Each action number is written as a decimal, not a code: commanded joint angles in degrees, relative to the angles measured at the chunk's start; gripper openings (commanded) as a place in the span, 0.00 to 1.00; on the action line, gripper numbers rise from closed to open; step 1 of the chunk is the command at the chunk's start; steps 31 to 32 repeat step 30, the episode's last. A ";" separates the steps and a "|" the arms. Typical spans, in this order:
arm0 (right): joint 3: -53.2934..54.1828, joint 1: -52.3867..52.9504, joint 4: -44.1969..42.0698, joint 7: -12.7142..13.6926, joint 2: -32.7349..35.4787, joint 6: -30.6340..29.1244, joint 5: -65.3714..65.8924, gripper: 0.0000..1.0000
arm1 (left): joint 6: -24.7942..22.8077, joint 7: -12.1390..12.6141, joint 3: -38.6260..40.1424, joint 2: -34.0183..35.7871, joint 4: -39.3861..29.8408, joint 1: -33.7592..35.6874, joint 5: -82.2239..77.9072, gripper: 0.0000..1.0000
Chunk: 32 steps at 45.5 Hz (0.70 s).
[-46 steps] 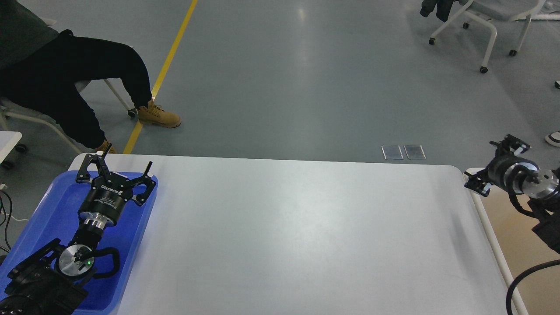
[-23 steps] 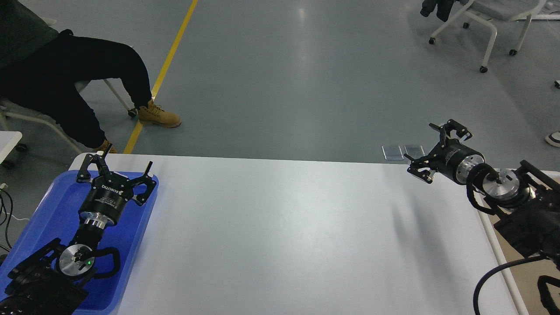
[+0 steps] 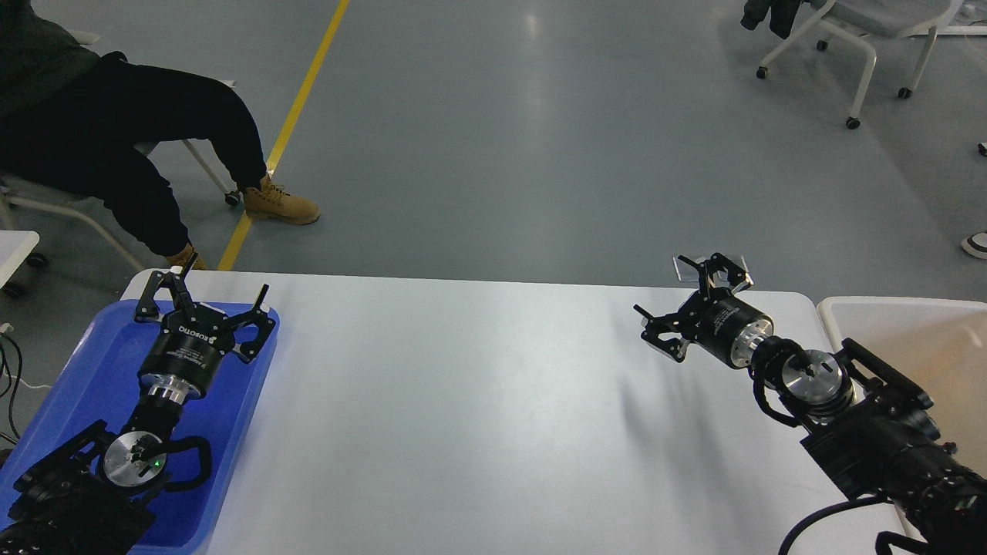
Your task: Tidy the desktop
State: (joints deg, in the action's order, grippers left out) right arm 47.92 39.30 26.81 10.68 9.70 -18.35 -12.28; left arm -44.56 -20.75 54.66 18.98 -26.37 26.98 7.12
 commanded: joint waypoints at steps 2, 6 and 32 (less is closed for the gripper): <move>1.82 -3.26 0.09 -0.04 -1.17 -4.15 -0.02 1.00 | 0.00 0.01 0.00 0.00 0.00 0.01 0.00 0.99; 3.23 -4.23 0.09 -0.04 -1.17 -4.94 -0.02 1.00 | 0.00 0.01 0.00 0.00 0.00 0.01 0.00 0.99; 9.56 -6.69 0.18 -0.22 -1.52 -9.34 -0.02 1.00 | 0.00 0.01 0.00 0.00 0.00 0.01 0.00 0.99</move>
